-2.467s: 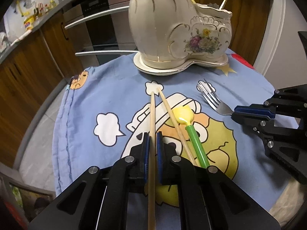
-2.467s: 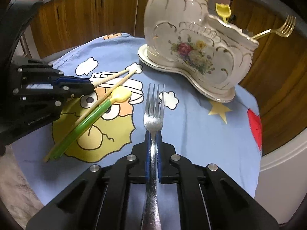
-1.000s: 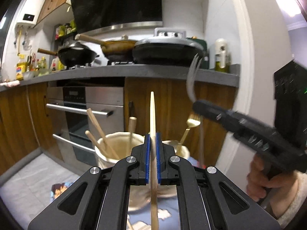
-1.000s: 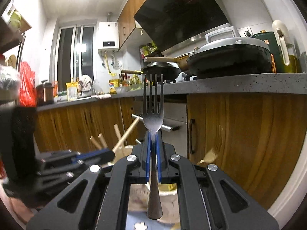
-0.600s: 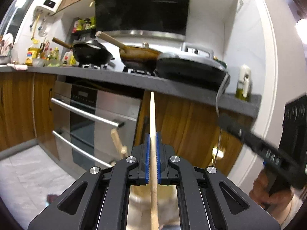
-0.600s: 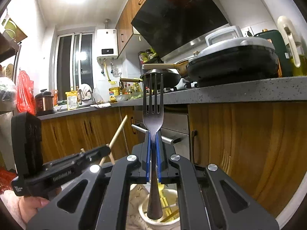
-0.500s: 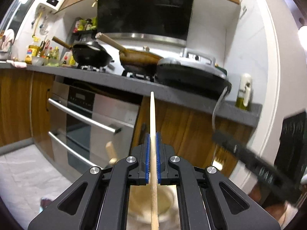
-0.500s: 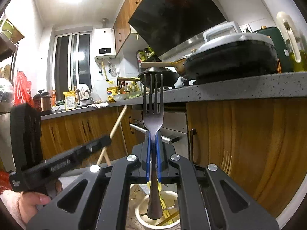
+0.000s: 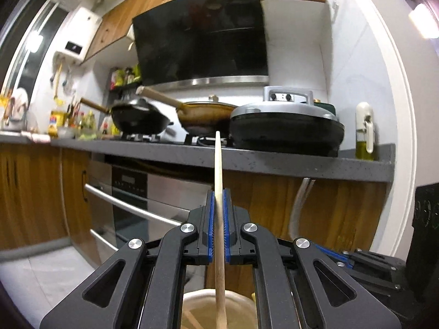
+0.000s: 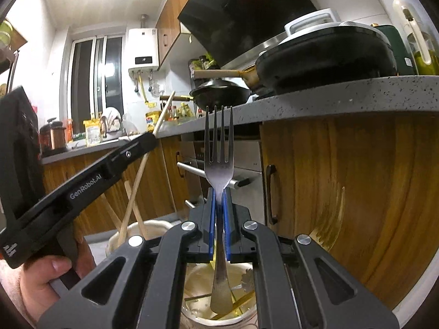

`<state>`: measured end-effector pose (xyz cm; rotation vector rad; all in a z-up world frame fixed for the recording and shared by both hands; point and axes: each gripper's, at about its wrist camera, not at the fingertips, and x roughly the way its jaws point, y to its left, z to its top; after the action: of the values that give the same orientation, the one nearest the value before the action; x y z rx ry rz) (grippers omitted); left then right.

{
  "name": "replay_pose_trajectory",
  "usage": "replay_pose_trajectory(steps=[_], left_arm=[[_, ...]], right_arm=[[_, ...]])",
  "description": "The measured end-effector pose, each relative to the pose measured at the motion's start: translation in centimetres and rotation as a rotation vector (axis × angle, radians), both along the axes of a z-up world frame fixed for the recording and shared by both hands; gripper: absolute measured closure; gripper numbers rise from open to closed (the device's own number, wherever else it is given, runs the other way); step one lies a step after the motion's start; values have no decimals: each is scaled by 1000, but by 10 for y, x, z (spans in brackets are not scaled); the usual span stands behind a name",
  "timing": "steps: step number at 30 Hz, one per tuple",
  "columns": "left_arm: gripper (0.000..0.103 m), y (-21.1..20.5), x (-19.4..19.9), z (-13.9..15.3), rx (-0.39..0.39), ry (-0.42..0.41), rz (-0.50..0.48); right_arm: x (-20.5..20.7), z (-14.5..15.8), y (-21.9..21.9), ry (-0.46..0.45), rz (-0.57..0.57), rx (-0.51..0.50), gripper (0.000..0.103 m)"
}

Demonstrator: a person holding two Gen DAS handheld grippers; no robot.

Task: Organize utensils
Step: 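Carry the chopstick up to the tall cup while the right tool carries the silver fork to the shorter cup, then open the left tool over the tall cup while the right releases the silver fork into the shorter cup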

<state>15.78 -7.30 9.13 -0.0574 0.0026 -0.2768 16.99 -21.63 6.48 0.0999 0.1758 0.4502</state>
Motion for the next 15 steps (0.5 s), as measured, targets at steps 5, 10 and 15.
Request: replay_pose_trajectory(steps=[5,10,15], left_arm=[[97,-6,-12,-5,76,-44,-3],[97,1,-21,-9,64,-53,-8],[87,7,-26,-12,52,-49,-10]], right_arm=[[-5,-2,-1,8,6,-23,98],[-4,-2,-4,27,11,-14,98],[1,-4,-5,57,22,-7,98]])
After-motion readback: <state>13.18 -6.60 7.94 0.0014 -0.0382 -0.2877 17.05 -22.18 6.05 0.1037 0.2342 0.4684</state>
